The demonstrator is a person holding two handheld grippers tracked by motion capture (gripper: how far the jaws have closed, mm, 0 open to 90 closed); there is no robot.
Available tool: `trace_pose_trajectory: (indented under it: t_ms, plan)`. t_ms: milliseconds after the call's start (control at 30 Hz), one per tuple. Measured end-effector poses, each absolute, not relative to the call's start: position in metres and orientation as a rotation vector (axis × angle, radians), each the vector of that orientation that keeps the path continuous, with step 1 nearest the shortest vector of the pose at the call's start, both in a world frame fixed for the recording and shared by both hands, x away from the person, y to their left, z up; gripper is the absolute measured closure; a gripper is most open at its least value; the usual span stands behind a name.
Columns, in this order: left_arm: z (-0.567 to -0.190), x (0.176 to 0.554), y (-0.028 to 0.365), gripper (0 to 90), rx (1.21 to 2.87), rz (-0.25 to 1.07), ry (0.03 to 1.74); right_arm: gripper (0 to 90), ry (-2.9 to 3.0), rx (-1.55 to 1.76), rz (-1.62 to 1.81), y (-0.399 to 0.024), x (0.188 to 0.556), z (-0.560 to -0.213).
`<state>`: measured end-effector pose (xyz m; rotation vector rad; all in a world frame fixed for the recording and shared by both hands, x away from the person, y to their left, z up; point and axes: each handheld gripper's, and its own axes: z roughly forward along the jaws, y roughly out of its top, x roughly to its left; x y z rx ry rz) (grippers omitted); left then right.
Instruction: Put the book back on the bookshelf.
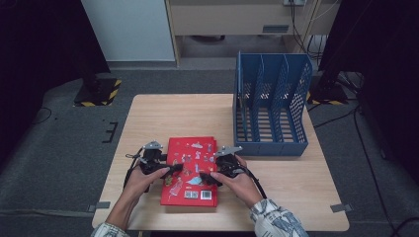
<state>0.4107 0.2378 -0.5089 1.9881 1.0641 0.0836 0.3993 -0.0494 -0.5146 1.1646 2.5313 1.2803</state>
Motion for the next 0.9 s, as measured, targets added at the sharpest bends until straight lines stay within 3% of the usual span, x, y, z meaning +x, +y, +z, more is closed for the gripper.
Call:
trace_pose_trajectory:
  t_ms: [200,900]
  plan:
    - [-0.509,0.411,0.236,14.1,1.996,0.091,1.061,0.3,2.545,1.220,1.329,-0.051,0.408,-0.521]
    - [-0.504,0.409,0.238,15.5,1.984,0.121,1.030,4.2,2.549,1.183,1.286,-0.039,0.411,-0.506]
